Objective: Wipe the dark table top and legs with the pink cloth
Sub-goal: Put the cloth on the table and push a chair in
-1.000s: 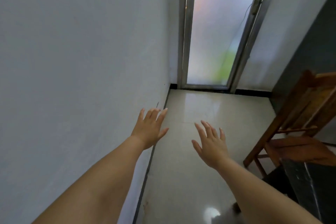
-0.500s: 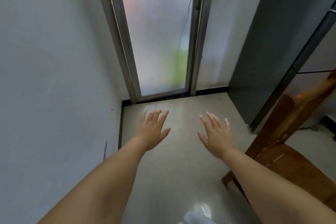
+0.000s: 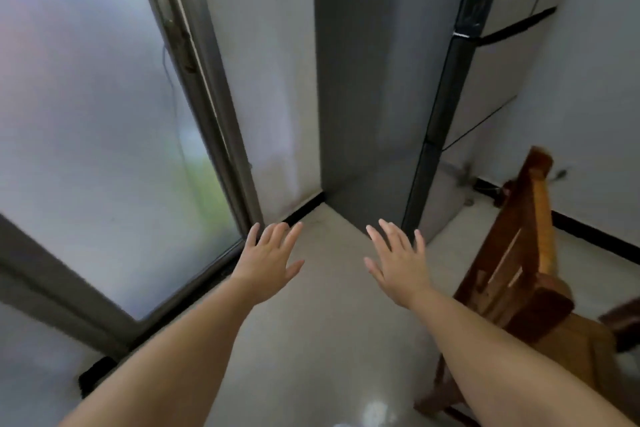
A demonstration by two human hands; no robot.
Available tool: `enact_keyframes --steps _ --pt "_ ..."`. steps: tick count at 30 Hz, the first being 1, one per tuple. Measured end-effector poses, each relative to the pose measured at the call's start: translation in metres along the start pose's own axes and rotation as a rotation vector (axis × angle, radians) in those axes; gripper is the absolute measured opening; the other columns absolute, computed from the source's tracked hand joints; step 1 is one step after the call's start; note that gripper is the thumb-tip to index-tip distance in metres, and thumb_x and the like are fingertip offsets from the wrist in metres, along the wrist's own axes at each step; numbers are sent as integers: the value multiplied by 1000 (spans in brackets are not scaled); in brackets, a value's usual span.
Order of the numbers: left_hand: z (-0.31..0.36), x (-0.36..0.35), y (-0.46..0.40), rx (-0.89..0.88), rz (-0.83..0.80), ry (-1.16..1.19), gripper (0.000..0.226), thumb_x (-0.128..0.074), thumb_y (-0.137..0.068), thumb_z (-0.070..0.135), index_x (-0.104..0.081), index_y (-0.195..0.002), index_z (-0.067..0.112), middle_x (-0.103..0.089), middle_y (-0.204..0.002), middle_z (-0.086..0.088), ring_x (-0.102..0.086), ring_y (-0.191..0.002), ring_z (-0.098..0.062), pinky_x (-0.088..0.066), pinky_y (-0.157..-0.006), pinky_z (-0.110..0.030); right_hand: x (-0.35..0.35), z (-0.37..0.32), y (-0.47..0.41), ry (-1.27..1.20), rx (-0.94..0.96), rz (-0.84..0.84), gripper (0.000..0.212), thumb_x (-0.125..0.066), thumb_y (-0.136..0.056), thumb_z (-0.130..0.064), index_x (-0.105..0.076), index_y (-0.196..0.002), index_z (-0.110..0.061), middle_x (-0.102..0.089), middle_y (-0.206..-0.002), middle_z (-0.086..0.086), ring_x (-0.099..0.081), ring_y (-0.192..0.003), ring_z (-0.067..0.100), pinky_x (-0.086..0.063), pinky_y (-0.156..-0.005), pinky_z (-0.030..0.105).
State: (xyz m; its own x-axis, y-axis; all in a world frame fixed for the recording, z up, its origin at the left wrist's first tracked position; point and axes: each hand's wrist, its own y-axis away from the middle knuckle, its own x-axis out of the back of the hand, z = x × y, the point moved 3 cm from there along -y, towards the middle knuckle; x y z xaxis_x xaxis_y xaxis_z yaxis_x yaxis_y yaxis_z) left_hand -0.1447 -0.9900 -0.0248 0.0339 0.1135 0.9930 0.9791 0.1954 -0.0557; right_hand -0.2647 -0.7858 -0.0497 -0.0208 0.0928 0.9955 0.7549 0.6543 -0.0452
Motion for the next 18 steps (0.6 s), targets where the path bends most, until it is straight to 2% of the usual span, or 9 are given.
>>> enact_keyframes --steps 3,6,9,10,12,14,16,18 --pt "-2 7 -86 -217 16 -10 67 -29 -93 51 -9 -147 18 -32 -144 -9 -27 -134 -28 -9 -113 -47 14 25 -31 3 -156 8 59 -25 -94 -49 -26 -147 -24 -25 -154 4 -25 -142 22 -12 -112 55" --pt "32 6 -166 -448 59 -17 66 -37 -92 48 -17 -146 16 -39 -141 -10 -35 -130 -28 -17 -111 -48 24 65 -53 69 -294 57 60 -29 -97 -49 -9 -150 -29 -7 -158 2 -7 -146 20 2 -114 51" --pt "85 3 -235 -660 144 -23 63 -30 -90 50 -29 -143 14 -52 -130 -11 -48 -120 -28 -30 -105 -50 42 109 -69 136 -446 148 63 -34 -96 -48 -10 -150 -28 -7 -159 4 -9 -146 22 -1 -115 54" --pt "105 3 -253 -733 145 -15 63 -27 -91 50 -27 -143 15 -49 -132 -11 -46 -122 -28 -29 -106 -50 47 123 -71 168 -505 161 64 -38 -95 -47 -12 -150 -27 -10 -158 5 -11 -145 23 -4 -115 55" --pt "145 6 -281 -858 139 19 66 -21 -91 52 -17 -146 17 -40 -140 -11 -36 -130 -27 -19 -111 -49 56 149 -70 216 -615 181 68 -55 -87 -43 -28 -147 -23 -27 -154 9 -28 -141 25 -16 -111 58" --pt "179 15 -303 -970 161 32 71 -12 -87 55 -14 -147 17 -38 -142 -11 -35 -131 -27 -16 -111 -48 61 171 -62 262 -746 221 70 -66 -79 -40 -39 -141 -20 -39 -147 9 -39 -135 26 -23 -107 60" --pt "215 23 -322 -1107 165 53 68 -18 -91 54 -7 -147 18 -31 -146 -11 -28 -135 -26 -12 -114 -48 64 190 -49 262 -889 225 71 -66 -80 -38 -36 -143 -21 -35 -149 8 -35 -137 26 -22 -108 61" --pt "242 31 -333 -1203 179 103 68 -27 -92 53 -5 -147 19 -28 -148 -10 -23 -137 -25 -10 -114 -47 62 196 -40 213 -1003 196 70 -57 -88 -38 -23 -147 -24 -23 -155 7 -25 -142 26 -23 -111 58"
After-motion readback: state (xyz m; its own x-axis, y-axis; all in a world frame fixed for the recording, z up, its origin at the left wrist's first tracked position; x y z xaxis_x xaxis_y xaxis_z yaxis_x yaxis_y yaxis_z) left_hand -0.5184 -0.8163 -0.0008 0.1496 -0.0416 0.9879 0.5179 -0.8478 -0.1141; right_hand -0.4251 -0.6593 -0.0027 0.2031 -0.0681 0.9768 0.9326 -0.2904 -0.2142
